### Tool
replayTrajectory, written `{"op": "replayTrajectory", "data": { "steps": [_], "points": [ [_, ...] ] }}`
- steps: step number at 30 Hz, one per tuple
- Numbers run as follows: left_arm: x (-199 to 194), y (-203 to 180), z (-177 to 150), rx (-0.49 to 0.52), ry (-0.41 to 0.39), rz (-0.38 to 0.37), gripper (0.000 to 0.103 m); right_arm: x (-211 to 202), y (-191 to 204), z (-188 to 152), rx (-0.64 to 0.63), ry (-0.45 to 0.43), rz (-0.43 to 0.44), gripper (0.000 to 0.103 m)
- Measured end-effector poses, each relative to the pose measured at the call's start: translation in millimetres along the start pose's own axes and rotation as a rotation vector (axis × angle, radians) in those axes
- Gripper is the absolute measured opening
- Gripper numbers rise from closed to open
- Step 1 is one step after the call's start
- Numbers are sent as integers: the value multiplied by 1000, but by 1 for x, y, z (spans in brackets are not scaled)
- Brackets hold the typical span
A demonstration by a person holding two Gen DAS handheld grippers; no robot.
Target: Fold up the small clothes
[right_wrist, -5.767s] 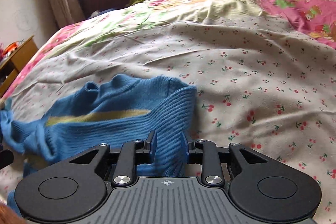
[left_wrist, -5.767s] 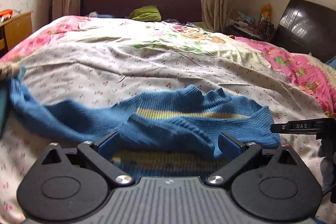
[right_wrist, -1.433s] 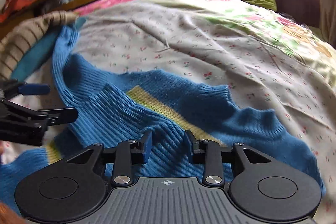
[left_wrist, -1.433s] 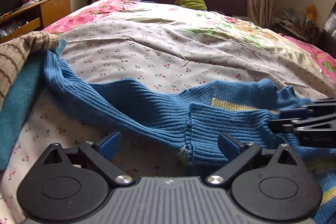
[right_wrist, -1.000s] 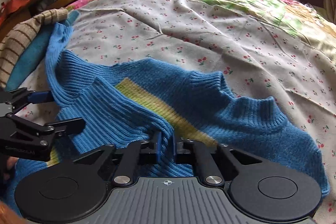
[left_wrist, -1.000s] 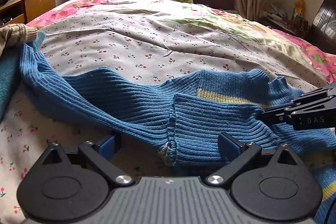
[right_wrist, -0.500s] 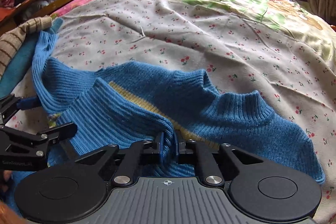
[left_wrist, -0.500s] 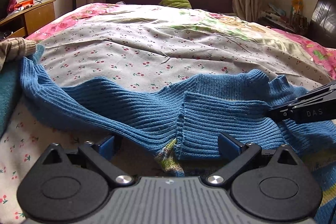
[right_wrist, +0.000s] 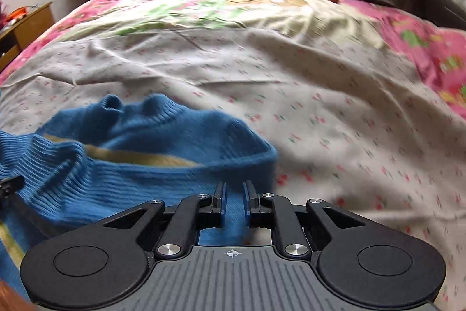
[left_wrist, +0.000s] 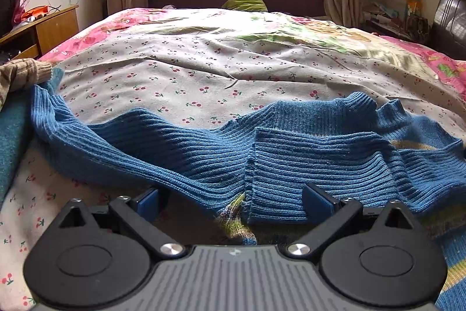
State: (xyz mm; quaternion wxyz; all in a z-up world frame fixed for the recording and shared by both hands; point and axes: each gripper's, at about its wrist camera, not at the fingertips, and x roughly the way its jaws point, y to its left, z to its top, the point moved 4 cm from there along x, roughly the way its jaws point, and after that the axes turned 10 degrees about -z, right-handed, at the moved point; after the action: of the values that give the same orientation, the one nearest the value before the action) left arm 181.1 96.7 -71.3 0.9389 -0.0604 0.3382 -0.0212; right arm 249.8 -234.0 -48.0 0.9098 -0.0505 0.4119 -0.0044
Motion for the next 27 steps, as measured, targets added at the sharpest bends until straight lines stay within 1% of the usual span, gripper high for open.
{"op": "replayTrajectory", "data": {
  "steps": [3,5,6,8,9,10,11,12,14,15,17,18,19,21,25,27],
  "points": [
    [-2,-5,0,33,-15,20,103,9,-6,-10,51,32,40,15],
    [-10,-9,2,51,-55,29,103,16,-6,-11,58,37,47,23],
    [-15,-12,3,60,-83,35,103,18,-6,-11,52,38,37,23],
    [-25,-19,9,84,-151,39,103,21,-10,-13,30,36,-22,22],
    [-27,-24,12,103,-171,33,103,22,-13,-13,28,39,-24,20],
    [-24,-29,13,122,-169,28,103,21,-17,-14,37,45,-20,18],
    [-17,-35,13,147,-140,33,103,21,-20,-14,41,48,-30,18],
    [-9,-38,11,165,-105,39,103,20,-21,-14,38,49,-48,18],
    [10,-40,3,183,-9,48,103,17,-24,-14,27,51,-82,18],
    [13,-38,2,176,15,47,103,15,-25,-13,34,48,-84,18],
    [10,-31,2,133,15,41,103,1,-22,-12,48,12,-77,22],
    [7,-27,2,117,12,53,103,-7,-17,-9,36,-14,-68,22],
    [6,-23,1,104,12,65,103,-17,-7,-9,9,-45,-47,25],
    [3,-17,0,75,21,59,103,-33,19,-8,-55,-84,41,26],
    [-3,-13,1,57,2,68,103,-45,79,-10,-154,-99,217,25],
    [-7,-13,1,63,-7,78,103,-40,106,-11,-176,-95,274,25]
  ]
}}
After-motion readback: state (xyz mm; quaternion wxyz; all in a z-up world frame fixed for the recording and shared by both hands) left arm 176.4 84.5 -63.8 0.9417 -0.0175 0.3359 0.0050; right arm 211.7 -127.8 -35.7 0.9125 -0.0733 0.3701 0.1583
